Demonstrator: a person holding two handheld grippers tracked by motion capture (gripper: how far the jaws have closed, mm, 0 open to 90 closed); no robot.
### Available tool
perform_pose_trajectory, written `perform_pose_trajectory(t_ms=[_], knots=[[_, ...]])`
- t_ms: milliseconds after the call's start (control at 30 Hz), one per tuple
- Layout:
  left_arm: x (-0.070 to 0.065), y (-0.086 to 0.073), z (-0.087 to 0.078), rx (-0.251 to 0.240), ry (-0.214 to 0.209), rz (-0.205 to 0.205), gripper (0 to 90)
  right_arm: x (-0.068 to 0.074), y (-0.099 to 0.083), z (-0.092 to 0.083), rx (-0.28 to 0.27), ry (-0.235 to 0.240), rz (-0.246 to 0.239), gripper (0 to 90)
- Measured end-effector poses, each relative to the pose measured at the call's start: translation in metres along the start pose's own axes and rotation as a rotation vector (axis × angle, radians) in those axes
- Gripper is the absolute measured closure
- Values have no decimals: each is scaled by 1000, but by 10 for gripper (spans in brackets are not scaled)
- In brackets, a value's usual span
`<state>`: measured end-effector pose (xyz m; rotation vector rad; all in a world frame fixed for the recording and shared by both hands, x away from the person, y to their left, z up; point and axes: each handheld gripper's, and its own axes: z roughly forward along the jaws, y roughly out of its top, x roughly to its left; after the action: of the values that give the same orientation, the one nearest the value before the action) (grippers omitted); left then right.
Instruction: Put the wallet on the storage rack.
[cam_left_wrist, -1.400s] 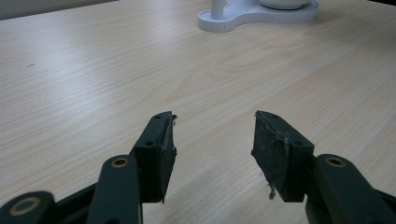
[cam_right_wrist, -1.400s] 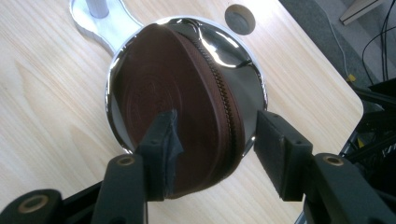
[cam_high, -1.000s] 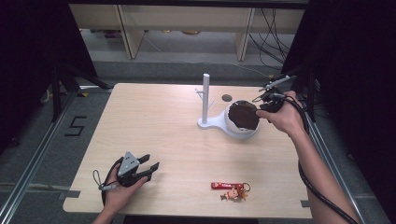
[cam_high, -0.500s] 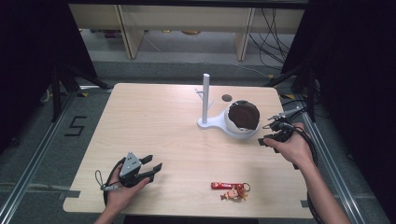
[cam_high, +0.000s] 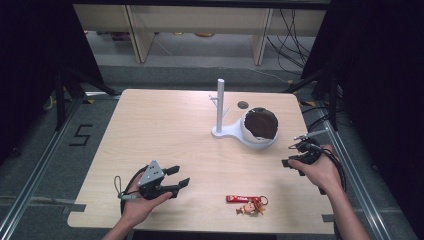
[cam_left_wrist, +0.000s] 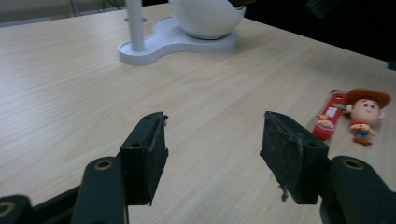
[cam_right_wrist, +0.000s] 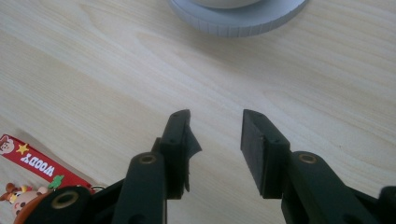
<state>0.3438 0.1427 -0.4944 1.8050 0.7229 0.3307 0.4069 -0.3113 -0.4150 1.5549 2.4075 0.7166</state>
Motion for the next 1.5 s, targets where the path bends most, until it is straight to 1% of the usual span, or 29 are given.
perform_pose_trajectory(t_ms=[33,67,100,167,300,333,367,400,433,467,500,567,733,767,800,833,867,900,1000,1067,1100,1133,1200,1233,1367,1400,1433,1467,1500], knots=[[-2,3,2,11,-10,8,381,1,0,1,13,2,6,631],[-4,5,5,8,-23,11,375,0,-1,2,17,1,-11,632],[-5,8,7,16,-40,19,373,3,-1,2,27,7,25,631],[-10,14,13,31,-67,40,372,2,-1,3,24,6,-7,632],[-21,25,27,61,-118,98,370,4,-2,2,54,14,2,632],[-23,27,30,64,-130,103,370,4,-4,3,48,11,-12,632],[-25,29,34,74,-142,121,370,5,-4,2,64,12,4,632],[-29,32,38,88,-152,138,371,4,-6,5,57,11,-17,632],[-32,34,43,95,-168,149,373,7,-7,5,71,13,18,631],[-34,35,46,101,-176,156,374,6,-8,7,83,3,13,630],[-37,36,50,114,-188,172,374,7,-8,7,82,7,28,629],[-42,38,58,137,-219,194,378,7,-9,9,95,-4,16,628],[-54,39,75,166,-265,198,383,8,-8,14,113,11,1,626],[-57,39,78,168,-277,204,384,9,-8,16,122,9,3,626],[-61,38,81,172,-284,208,385,13,-9,17,126,8,29,626],[-63,38,83,177,-297,219,385,14,-9,17,131,14,23,626],[-67,39,85,190,-300,237,386,10,-9,17,125,25,-17,627],[-70,38,86,188,-308,236,386,10,-9,18,130,14,-18,627],[-78,39,90,185,-321,251,385,13,-11,18,142,18,-38,636],[-78,39,90,181,-320,249,385,17,-14,18,153,28,-107,639],[-77,38,89,181,-318,247,385,21,-16,17,145,61,-146,638],[-75,37,88,182,-322,249,385,24,-18,16,152,75,-160,632],[-71,36,83,188,-300,252,385,33,-22,15,181,96,-231,599],[-68,34,80,178,-299,234,385,35,-24,16,176,122,-293,588],[-56,29,64,171,-256,216,383,50,-31,16,209,152,-371,557],[-53,28,61,167,-256,206,383,56,-34,15,216,177,-371,551],[-49,26,55,167,-239,193,382,60,-35,15,219,192,-377,549],[-45,24,52,165,-237,178,381,64,-37,16,219,208,-404,549],[-42,22,46,167,-218,177,381,68,-38,17,231,214,-417,549]])
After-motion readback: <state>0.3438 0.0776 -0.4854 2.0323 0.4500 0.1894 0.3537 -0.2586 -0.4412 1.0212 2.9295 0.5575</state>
